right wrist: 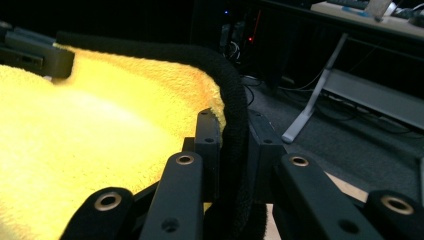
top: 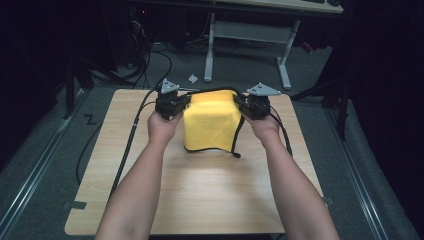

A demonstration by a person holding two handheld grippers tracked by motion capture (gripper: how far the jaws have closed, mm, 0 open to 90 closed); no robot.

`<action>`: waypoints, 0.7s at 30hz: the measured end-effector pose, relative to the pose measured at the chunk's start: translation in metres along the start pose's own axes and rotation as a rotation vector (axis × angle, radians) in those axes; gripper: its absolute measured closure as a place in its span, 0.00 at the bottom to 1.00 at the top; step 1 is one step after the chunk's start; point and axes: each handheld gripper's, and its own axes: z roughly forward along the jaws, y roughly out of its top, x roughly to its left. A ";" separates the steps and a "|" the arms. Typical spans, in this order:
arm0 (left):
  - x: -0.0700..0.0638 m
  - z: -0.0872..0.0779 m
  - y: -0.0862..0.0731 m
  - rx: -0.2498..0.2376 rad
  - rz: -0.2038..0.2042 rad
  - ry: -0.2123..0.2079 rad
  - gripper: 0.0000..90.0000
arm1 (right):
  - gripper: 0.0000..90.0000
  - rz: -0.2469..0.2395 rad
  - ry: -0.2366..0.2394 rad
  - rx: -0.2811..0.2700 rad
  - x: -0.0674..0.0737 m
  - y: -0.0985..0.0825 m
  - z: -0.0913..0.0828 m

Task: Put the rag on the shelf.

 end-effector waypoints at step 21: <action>0.005 0.005 -0.037 0.075 -0.085 -0.049 0.93 | 0.88 0.078 0.061 0.052 -0.003 -0.023 0.008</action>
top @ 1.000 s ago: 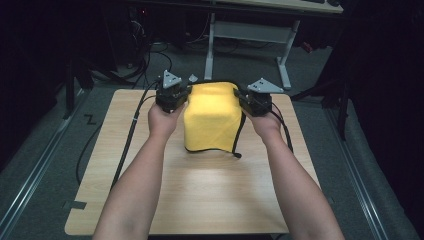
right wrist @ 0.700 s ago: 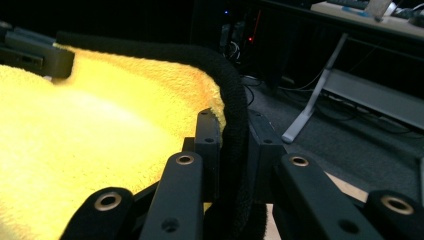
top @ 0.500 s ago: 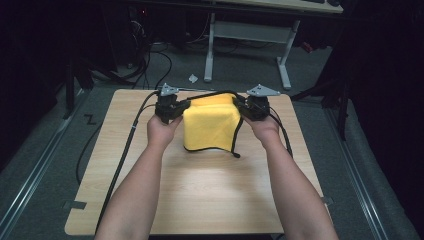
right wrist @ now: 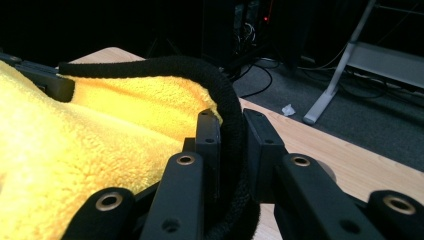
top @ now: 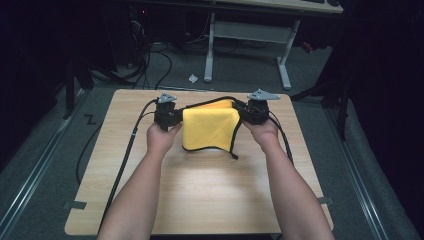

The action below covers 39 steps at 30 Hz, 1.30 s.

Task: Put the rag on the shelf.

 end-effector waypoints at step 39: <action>0.009 -0.007 -0.015 0.017 -0.055 0.045 0.75 | 0.60 0.084 -0.113 0.023 -0.018 -0.018 -0.008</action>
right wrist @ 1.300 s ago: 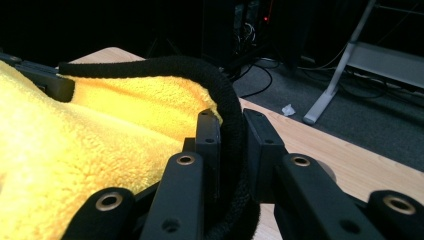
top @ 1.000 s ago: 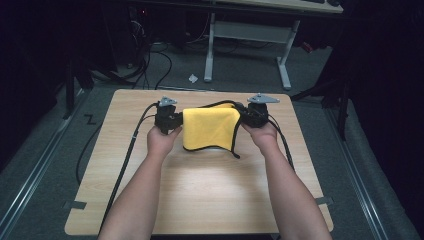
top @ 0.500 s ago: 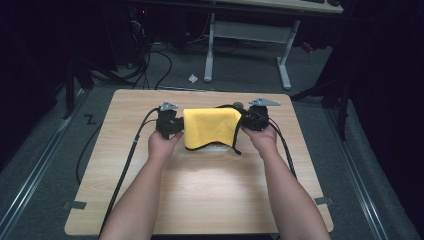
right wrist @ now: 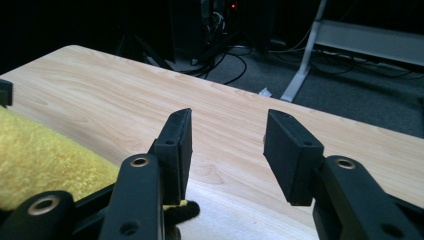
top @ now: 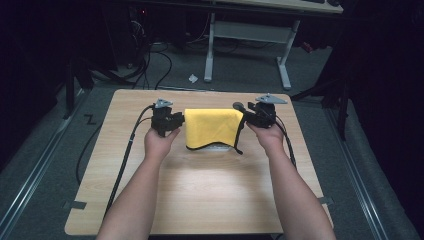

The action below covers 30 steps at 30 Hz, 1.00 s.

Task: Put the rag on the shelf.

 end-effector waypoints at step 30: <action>0.008 -0.037 -0.010 -0.034 0.019 0.057 0.48 | 0.39 -0.094 -0.042 0.016 0.000 -0.008 -0.026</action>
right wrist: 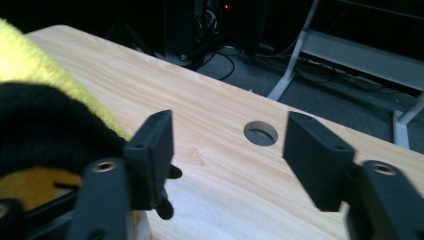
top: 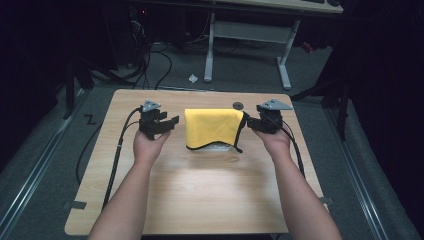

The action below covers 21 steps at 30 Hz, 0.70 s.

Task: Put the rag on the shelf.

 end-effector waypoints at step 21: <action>-0.011 -0.052 -0.060 0.001 0.004 -0.071 0.31 | 0.24 0.024 -0.009 0.050 0.027 -0.023 -0.051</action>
